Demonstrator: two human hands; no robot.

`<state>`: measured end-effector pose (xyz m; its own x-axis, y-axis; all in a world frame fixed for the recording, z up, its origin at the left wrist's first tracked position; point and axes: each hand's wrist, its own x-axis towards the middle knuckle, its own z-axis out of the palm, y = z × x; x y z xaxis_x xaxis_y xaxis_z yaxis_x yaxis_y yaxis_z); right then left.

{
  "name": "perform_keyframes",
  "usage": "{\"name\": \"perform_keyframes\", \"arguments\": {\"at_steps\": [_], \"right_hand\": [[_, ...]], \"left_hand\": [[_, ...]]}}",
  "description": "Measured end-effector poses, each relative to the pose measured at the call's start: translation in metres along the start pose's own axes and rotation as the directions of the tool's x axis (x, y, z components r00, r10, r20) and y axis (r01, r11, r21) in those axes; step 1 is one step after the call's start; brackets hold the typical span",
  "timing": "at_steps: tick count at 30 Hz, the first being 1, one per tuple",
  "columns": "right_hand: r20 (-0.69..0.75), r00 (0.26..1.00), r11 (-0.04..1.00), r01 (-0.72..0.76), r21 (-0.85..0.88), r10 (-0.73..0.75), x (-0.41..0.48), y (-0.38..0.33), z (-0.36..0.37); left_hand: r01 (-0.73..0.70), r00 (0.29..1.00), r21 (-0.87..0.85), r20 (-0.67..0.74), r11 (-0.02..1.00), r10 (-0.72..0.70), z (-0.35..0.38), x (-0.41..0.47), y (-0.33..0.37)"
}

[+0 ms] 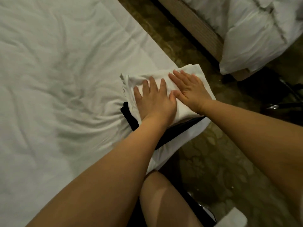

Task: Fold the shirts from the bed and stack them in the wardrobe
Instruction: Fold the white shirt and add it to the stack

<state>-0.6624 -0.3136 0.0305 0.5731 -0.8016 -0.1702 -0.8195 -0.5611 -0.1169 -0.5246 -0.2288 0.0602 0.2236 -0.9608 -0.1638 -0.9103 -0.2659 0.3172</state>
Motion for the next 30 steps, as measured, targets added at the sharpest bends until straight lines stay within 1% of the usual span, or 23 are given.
{"name": "perform_keyframes", "arguments": {"at_steps": [3, 6, 8, 14, 18, 20, 23, 25, 28, 30], "right_hand": [[0.038, 0.999, 0.999, -0.023, -0.029, 0.024, -0.003, -0.007, -0.007], [0.063, 0.998, 0.998, -0.016, -0.053, 0.019, -0.008, -0.013, -0.006], [0.076, 0.997, 0.999, -0.029, -0.041, 0.032, -0.011, -0.014, -0.007], [0.076, 0.996, 0.999, -0.054, -0.005, 0.054, -0.007, -0.005, 0.006], [0.077, 0.996, 0.998, -0.048, 0.051, 0.044, 0.000, 0.007, 0.018], [0.060, 0.998, 0.996, -0.038, 0.081, 0.033, 0.001, 0.013, 0.026], [0.039, 0.999, 0.993, -0.022, 0.118, 0.018, 0.001, 0.015, 0.032], [0.047, 0.999, 0.991, -0.002, 0.135, -0.005, 0.004, 0.012, 0.030], [0.117, 0.991, 0.986, 0.043, 0.160, -0.063, 0.014, 0.013, 0.022], [0.135, 0.986, 0.983, 0.077, 0.169, -0.101, 0.015, 0.013, 0.019]], "left_hand": [[-0.004, 0.999, -0.007, 0.035, 1.000, 0.004, -0.004, -0.004, -0.005], [0.013, 0.998, -0.032, 0.059, 0.999, -0.011, -0.003, -0.011, -0.009], [0.011, 0.997, -0.033, 0.082, 0.999, -0.008, -0.004, -0.012, -0.008], [0.022, 0.987, 0.039, 0.159, 0.999, -0.027, -0.003, -0.006, -0.002], [0.042, 0.983, 0.067, 0.178, 0.997, -0.053, 0.003, 0.004, 0.009], [0.055, 0.982, 0.094, 0.173, 0.994, -0.070, 0.009, 0.005, 0.011], [0.077, 0.989, 0.123, 0.118, 0.989, -0.092, 0.008, 0.003, 0.012], [0.093, 0.986, 0.141, 0.127, 0.986, -0.112, 0.007, 0.005, 0.009], [0.116, 0.988, 0.137, 0.085, 0.984, -0.128, 0.007, 0.005, 0.004], [0.118, 0.991, 0.159, 0.047, 0.980, -0.127, 0.007, 0.005, 0.003]]}}
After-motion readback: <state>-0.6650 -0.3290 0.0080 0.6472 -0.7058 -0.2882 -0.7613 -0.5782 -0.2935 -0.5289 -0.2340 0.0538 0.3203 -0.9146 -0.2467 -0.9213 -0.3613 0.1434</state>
